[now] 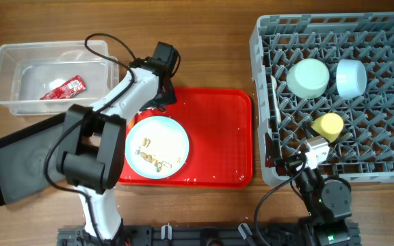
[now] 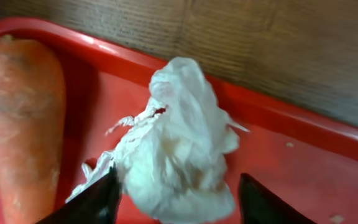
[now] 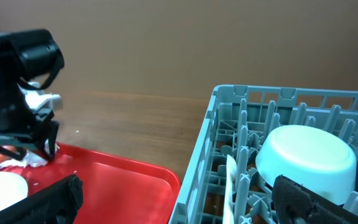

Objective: Sort waste into correct bins and load items into the dishwasher rack
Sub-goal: 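Drop the wrapper and tissue into the clear plastic bin, then grasp the carrot with the left gripper and place it on black tray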

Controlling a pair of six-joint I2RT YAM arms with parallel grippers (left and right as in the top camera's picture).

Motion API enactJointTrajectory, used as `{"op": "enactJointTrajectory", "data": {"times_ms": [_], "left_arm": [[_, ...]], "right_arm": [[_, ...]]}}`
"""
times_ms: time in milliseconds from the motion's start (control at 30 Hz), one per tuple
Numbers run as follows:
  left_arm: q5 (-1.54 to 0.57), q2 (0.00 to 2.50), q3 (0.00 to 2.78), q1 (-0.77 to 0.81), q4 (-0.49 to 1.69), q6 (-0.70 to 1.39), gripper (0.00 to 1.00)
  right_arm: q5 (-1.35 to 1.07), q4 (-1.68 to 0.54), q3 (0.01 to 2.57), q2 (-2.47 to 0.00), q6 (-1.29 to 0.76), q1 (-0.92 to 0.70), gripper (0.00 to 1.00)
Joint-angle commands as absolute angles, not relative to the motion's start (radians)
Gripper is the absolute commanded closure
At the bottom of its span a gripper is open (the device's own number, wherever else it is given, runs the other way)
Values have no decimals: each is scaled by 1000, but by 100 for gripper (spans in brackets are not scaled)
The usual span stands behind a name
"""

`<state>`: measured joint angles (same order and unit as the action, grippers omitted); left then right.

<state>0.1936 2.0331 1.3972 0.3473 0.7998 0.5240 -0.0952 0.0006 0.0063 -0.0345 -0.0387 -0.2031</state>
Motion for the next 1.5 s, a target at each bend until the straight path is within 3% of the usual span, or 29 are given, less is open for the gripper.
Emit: {"op": "enactJointTrajectory", "data": {"times_ms": [0, 67, 233, 367, 533, 567, 600, 667, 767, 933, 1100, 1233, 1467], "left_arm": [[165, 2040, 1406, 345, 801, 516, 96], [67, 1998, 1456, 336, 835, 522, 96], [74, 1829, 1547, 266, 918, 585, 96], [194, 1711, 1547, 110, 949, 633, 96], [192, 1763, 1536, -91, 932, 636, 93], [192, 1789, 1536, -114, 907, 635, 83], [192, 1815, 1536, -130, 869, 623, 61], [138, 1834, 1537, -145, 838, 572, 32], [38, 1792, 1545, -135, 903, 562, 18], [7, 1702, 1544, 56, 1068, 499, 24], [212, 1744, 1422, 226, 1013, 501, 21], [219, 1795, 1330, 218, 929, 534, 20], [222, 1874, 1268, 179, 758, 464, 27]], "right_arm": [[-81, 4, 6, -38, -27, -204, 0], [-81, 4, 6, -38, -26, -204, 0], [-81, 4, 6, -38, -27, -204, 0], [-81, 4, 6, -38, -27, -204, 0], [-81, 4, 6, -38, -27, -204, 0], [-81, 4, 6, -38, -27, -204, 0], [-82, 4, 6, -38, -27, -204, 0], [-81, 4, 6, -38, -27, -204, 0], [-81, 4, 6, -38, -27, -204, 0], [-81, 4, 6, -38, -27, -204, 0], [-81, 4, 6, -38, -27, -204, 0], [-81, 4, 6, -38, -27, -204, 0], [-81, 4, 6, -38, -26, -204, 0]]}}
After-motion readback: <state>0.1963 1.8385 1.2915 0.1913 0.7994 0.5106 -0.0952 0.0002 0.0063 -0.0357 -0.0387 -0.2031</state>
